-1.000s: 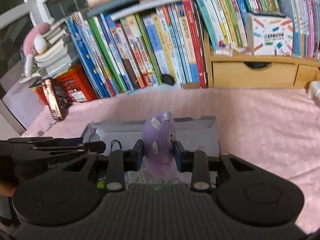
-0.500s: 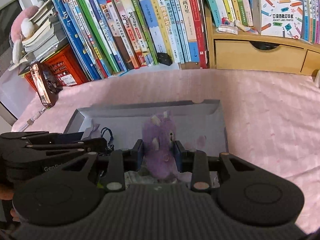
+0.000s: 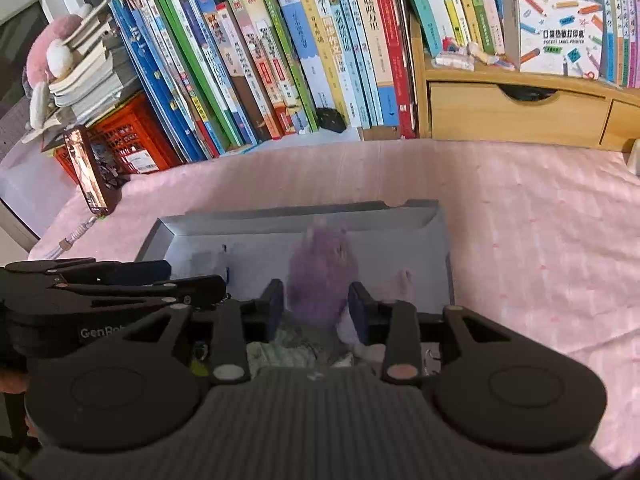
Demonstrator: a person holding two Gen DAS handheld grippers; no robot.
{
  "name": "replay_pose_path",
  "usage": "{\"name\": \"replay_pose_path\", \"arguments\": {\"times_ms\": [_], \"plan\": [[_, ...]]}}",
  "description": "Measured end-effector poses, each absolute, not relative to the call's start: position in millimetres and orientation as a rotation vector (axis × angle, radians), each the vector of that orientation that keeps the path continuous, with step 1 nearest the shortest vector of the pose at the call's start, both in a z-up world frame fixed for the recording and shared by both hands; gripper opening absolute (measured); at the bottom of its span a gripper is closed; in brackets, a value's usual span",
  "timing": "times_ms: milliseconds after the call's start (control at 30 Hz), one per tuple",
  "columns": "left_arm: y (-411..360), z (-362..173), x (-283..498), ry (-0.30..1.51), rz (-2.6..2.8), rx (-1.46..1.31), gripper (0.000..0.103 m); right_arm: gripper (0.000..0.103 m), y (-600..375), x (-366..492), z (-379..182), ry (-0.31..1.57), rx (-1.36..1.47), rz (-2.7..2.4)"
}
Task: Organize soft objects
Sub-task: 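Open the right gripper to drop the purple plush into the grey tray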
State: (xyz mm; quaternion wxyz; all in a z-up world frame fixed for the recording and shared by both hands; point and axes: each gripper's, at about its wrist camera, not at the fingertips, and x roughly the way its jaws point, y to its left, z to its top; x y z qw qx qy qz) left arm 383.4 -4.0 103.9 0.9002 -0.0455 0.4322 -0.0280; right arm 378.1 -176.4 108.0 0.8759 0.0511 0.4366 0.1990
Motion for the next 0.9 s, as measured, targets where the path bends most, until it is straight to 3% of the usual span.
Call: {"name": "replay_pose_path", "arguments": {"times_ms": [233,900], "plan": [[-8,128,357,0.828,-0.092,-0.086,0.081,0.063,-191,359,131,0.845,0.117,0.437],[-95,171,271,0.771,-0.378,0.059,0.085,0.081,-271,245,178,0.670,0.072,0.432]]}}
